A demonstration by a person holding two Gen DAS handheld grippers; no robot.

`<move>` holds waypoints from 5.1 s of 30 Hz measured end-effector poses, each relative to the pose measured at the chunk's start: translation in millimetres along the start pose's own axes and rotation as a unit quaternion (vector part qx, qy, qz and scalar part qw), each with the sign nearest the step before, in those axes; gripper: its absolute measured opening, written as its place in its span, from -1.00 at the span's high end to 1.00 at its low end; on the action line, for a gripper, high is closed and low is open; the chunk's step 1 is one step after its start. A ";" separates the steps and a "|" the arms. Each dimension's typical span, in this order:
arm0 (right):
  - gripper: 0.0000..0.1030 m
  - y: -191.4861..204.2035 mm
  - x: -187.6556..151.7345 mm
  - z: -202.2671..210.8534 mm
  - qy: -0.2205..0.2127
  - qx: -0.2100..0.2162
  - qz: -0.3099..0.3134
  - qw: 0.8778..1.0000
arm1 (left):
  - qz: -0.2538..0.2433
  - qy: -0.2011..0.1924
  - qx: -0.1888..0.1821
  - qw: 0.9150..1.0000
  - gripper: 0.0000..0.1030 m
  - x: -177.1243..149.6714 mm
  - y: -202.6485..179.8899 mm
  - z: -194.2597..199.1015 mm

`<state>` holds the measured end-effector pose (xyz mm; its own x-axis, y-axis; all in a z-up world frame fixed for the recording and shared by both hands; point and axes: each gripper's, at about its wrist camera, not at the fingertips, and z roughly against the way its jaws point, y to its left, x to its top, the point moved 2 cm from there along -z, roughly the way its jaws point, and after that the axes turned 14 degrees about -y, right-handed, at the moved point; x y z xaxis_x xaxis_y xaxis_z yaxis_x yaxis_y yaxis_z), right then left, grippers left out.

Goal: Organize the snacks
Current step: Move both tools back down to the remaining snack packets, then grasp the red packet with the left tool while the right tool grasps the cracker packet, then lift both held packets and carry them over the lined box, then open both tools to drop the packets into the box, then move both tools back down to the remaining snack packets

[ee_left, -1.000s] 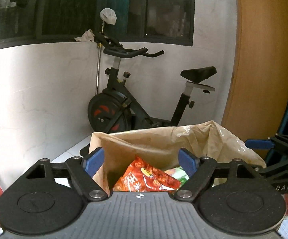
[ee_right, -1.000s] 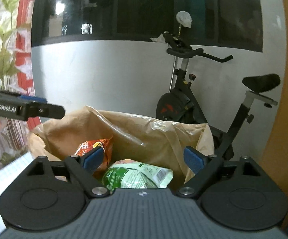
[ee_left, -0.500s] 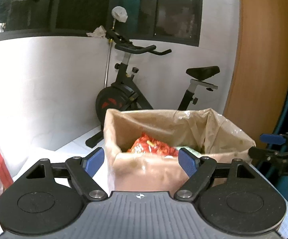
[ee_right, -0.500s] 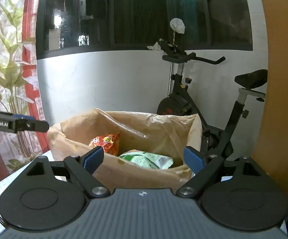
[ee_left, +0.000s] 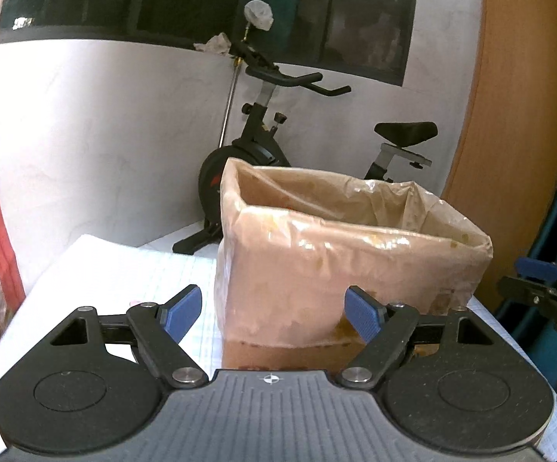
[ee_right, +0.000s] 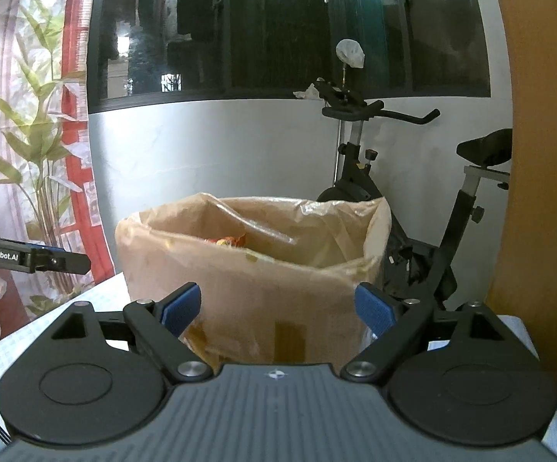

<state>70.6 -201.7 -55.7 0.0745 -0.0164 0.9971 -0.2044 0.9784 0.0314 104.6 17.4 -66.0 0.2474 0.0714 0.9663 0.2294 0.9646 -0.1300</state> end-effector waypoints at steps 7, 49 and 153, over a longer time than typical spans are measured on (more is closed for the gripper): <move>-0.57 -2.5 -39.5 22.8 0.012 -0.007 -0.008 1.000 | 0.010 0.008 0.016 1.000 -0.61 -25.9 -0.7 7.2; 0.04 5.4 -177.0 0.9 0.170 -0.014 0.038 0.985 | 0.016 0.135 0.043 0.990 -0.60 -146.2 -21.9 -21.7; -0.16 -23.2 44.8 -98.8 0.022 -0.028 0.032 0.999 | -0.044 -0.010 -0.020 0.999 -0.38 78.4 -31.6 -101.5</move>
<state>175.1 -204.8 -18.6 0.1060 0.0545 0.9929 -0.1553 0.9872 -0.0376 212.2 -33.2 -8.7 0.2057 -0.0068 0.9786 0.2863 0.9566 -0.0536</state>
